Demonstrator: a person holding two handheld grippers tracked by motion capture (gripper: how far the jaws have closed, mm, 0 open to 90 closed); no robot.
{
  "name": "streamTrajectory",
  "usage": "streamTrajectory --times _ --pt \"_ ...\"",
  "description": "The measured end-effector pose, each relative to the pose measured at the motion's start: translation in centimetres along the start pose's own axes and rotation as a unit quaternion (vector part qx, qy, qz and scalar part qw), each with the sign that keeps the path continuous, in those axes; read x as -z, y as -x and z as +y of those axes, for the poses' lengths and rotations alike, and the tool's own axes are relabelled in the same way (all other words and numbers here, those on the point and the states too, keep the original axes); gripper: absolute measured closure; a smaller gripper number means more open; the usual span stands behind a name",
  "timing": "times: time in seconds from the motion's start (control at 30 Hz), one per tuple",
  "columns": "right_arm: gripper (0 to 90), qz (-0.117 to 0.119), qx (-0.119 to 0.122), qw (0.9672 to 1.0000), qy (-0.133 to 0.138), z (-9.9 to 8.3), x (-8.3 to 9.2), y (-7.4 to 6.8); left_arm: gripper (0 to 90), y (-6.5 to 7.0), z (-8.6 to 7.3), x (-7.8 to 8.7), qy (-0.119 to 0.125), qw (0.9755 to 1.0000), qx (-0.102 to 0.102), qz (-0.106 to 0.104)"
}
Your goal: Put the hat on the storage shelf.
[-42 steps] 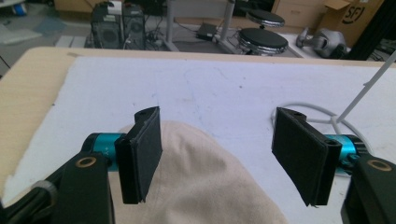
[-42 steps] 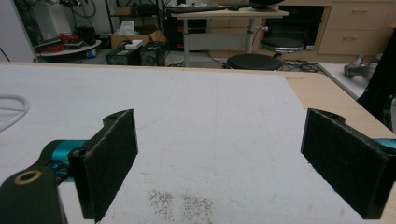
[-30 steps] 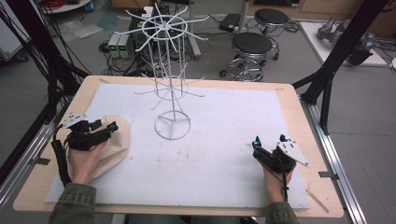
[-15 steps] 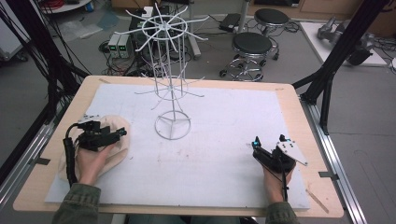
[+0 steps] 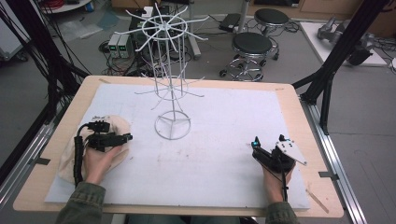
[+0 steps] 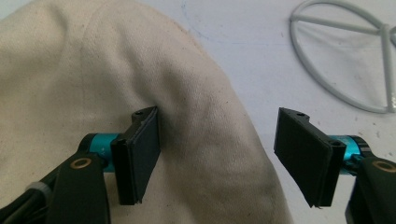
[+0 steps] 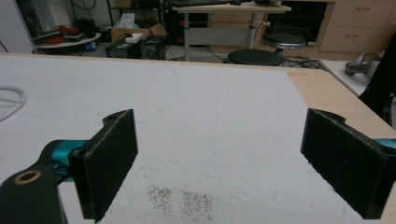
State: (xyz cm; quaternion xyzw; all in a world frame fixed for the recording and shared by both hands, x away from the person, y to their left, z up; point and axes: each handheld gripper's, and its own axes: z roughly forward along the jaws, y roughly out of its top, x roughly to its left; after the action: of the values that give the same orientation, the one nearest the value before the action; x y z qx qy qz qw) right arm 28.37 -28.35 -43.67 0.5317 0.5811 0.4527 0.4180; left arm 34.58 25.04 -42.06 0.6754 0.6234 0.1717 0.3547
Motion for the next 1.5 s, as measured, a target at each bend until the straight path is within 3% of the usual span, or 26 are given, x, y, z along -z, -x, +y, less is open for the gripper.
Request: streamTrajectory --times 0.13,0.23,0.27,0.37,0.43,0.47,0.53,0.57,0.63,0.67,0.73,0.8,0.83,0.87,0.97,1.07,1.23,1.33,1.5 --pt "10.0 0.001 0.002 1.0000 0.000 0.0 0.0 0.0 28.3 0.3 0.0 -0.3 0.003 1.0000 -0.001 0.007" --pt "10.0 0.002 0.001 1.0000 0.001 0.0 0.0 -0.1 27.6 0.3 -0.2 -0.9 0.006 0.9996 0.018 0.019" --pt "10.0 0.002 0.003 1.0000 0.000 0.0 0.0 -0.1 28.7 0.3 -0.2 -0.9 0.006 0.9996 0.018 0.019" --pt "10.0 0.002 0.007 1.0000 0.001 0.0 -0.1 -0.1 34.9 0.8 -0.5 -1.4 0.011 0.9985 0.000 0.053" --pt "10.0 0.002 0.007 1.0000 0.000 0.0 0.0 -0.1 36.1 0.9 -0.6 -1.5 0.015 0.9981 0.000 0.059" --pt "10.0 0.002 0.008 1.0000 0.000 0.0 -0.1 -0.1 43.1 0.9 -0.7 -1.6 0.016 0.9971 -0.006 0.074" --pt "10.0 0.003 0.006 1.0000 -0.002 0.0 0.0 -0.1 47.1 0.8 -0.8 -1.7 0.015 0.9967 -0.010 0.079" --pt "10.0 0.003 0.006 1.0000 0.000 0.0 0.0 -0.2 53.5 0.6 -0.9 -1.6 0.016 0.9977 -0.013 0.064" --pt "10.0 0.000 0.009 1.0000 0.002 0.0 0.0 -0.3 61.3 0.4 -0.9 -1.5 0.017 0.9983 -0.011 0.055" --pt "10.0 0.000 0.009 1.0000 0.002 0.0 0.0 -0.3 61.3 0.3 -0.9 -1.4 0.020 0.9988 -0.006 0.045" --pt "10.0 -0.004 0.018 0.9998 0.010 0.1 0.1 -0.3 70.8 -0.2 -1.0 -1.2 0.032 0.9992 0.012 0.020" --pt "10.0 -0.005 0.019 0.9998 0.010 0.1 0.2 -0.3 73.0 -0.4 -1.1 -1.1 0.037 0.9991 0.018 0.008" --pt "10.0 -0.004 0.019 0.9998 0.009 0.1 0.2 -0.3 78.3 -0.6 -1.1 -0.7 0.045 0.9988 0.019 -0.009" --pt "10.0 -0.005 0.020 0.9997 0.009 0.1 0.2 -0.3 79.7 -0.4 -1.1 -0.5 0.045 0.9989 0.008 -0.004" --pt "10.0 -0.009 0.020 0.9996 0.016 0.2 0.3 -0.2 80.2 -0.1 -1.3 -0.1 0.042 0.9991 -0.009 0.001" --pt "10.0 -0.012 0.019 0.9996 0.018 0.2 0.3 -0.2 80.3 0.2 -1.6 0.6 0.053 0.9982 -0.028 -0.010" --pt "10.0 -0.009 0.019 0.9996 0.018 0.2 0.3 -0.2 80.2 -0.2 -1.5 1.1 0.072 0.9966 -0.025 -0.032" --pt "10.0 -0.011 0.016 0.9997 0.016 0.2 0.3 -0.2 80.2 -0.5 -1.5 1.6 0.092 0.9941 -0.021 -0.055" --pt "10.0 -0.011 0.016 0.9997 0.018 0.2 0.3 -0.2 80.0 -0.5 -1.5 2.2 0.114 0.9912 -0.018 -0.065"
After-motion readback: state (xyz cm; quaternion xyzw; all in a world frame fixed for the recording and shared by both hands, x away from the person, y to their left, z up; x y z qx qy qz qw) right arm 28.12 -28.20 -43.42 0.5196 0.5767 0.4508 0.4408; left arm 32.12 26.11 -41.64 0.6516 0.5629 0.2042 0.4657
